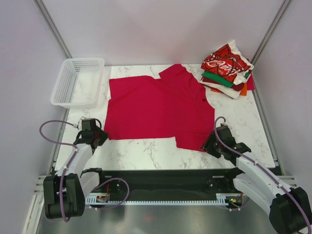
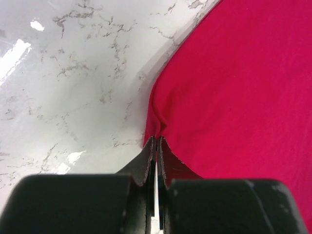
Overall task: Fold and stack the t-shirts
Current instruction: Fold the tshirt
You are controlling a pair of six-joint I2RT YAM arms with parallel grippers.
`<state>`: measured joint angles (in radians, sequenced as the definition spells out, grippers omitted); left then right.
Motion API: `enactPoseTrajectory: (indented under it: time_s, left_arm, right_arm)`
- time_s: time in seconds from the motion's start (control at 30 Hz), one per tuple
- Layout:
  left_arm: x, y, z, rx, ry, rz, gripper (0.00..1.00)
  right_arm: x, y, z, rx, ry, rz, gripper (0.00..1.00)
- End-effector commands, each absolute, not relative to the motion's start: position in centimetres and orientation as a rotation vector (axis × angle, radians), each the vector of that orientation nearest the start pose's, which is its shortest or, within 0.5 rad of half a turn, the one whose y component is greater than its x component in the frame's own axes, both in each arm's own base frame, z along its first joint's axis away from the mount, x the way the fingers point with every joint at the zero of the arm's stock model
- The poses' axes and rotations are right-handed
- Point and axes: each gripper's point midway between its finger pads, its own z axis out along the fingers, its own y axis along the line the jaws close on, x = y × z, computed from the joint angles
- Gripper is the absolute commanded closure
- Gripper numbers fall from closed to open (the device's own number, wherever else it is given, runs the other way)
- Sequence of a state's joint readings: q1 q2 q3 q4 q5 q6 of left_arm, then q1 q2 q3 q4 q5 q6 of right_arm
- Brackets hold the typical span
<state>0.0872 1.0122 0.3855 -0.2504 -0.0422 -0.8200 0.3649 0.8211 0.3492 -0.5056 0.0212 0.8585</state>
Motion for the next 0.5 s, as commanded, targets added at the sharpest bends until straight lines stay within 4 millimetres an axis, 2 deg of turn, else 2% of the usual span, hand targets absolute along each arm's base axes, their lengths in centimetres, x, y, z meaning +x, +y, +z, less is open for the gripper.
enactPoseTrajectory:
  time_s: [0.0,0.03,0.07,0.13,0.17,0.23,0.27,0.47]
  left_arm:
    - [26.2,-0.4,4.4,-1.083,2.145,-0.322,0.98]
    - [26.3,-0.4,4.6,-1.078,2.136,-0.328,0.98]
    - [26.3,-0.4,4.8,-1.074,2.132,-0.330,0.98]
    - [26.2,-0.6,5.0,-1.066,2.131,-0.342,0.98]
    - [26.0,-0.5,5.1,-1.068,2.135,-0.339,0.98]
    - [26.0,-0.4,5.8,-1.065,2.135,-0.331,0.98]
    - [25.4,-0.3,5.7,-1.077,2.156,-0.306,0.98]
    - [24.4,-0.6,8.5,-1.051,2.142,-0.341,0.98]
  right_arm:
    - [18.2,10.4,3.2,0.634,2.501,0.489,0.52]
    - [18.2,10.5,3.4,0.625,2.498,0.491,0.58]
    - [18.2,10.5,3.4,0.624,2.495,0.493,0.70]
    - [18.3,10.5,3.6,0.609,2.490,0.493,0.82]
    - [18.4,10.5,3.9,0.601,2.485,0.498,0.92]
    - [18.5,10.4,4.5,0.582,2.474,0.496,1.00]
    - [18.6,10.1,4.9,0.582,2.461,0.477,1.00]
    - [18.3,9.7,8.4,0.566,2.420,0.487,1.00]
